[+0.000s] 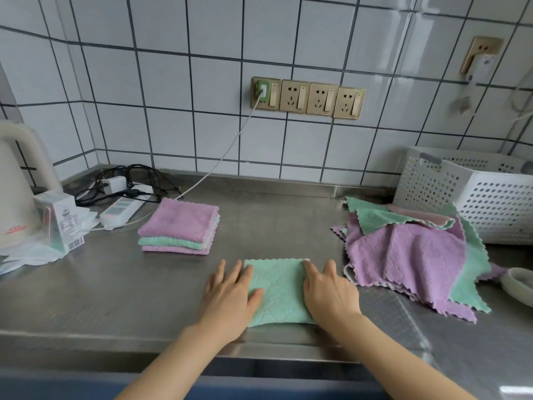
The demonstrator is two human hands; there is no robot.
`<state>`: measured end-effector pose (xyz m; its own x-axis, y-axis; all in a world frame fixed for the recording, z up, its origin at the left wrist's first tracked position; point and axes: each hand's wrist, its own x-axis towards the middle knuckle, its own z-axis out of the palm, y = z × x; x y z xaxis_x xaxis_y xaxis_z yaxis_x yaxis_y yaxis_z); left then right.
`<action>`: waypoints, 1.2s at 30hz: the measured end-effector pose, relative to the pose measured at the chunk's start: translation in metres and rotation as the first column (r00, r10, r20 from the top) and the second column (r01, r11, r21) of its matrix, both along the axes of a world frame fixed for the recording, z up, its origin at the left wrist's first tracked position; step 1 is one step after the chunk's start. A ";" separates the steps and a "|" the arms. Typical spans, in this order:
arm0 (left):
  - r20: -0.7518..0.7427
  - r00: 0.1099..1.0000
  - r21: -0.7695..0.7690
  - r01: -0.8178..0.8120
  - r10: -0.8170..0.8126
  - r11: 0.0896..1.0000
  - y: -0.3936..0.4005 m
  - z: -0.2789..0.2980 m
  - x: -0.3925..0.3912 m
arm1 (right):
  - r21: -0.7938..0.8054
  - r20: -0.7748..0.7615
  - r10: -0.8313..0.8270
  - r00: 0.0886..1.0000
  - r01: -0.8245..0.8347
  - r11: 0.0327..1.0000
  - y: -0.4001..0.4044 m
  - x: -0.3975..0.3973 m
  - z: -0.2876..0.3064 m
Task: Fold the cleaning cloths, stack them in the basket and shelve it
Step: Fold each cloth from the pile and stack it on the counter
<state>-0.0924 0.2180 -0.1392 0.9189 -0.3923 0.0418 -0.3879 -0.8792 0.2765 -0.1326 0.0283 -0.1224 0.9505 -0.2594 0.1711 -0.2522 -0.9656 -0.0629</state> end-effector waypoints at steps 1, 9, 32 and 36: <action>-0.022 0.999 -0.003 -0.033 0.033 0.999 0.000 0.001 0.000 | -0.010 -0.004 0.003 1.000 -0.003 1.000 0.000 0.000 0.000; -0.300 0.954 -0.624 -0.208 0.015 0.753 -0.022 0.024 -0.005 | 0.012 -0.047 -0.015 0.999 0.015 1.000 0.000 0.001 -0.003; -0.167 0.966 -0.933 -0.219 0.195 0.285 0.120 0.096 0.141 | 0.975 0.126 0.115 0.985 -0.145 0.166 0.128 0.144 0.085; -0.070 0.933 -0.765 -0.278 0.353 0.582 0.149 0.083 0.193 | 0.950 0.043 0.078 0.996 -0.065 0.304 0.165 0.194 0.068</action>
<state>0.1010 0.3671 -0.0559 0.9565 0.1273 0.2625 -0.1813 -0.4458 0.8766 0.0619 0.1935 -0.0540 0.9740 -0.1668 -0.1532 -0.1926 -0.2538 -0.9479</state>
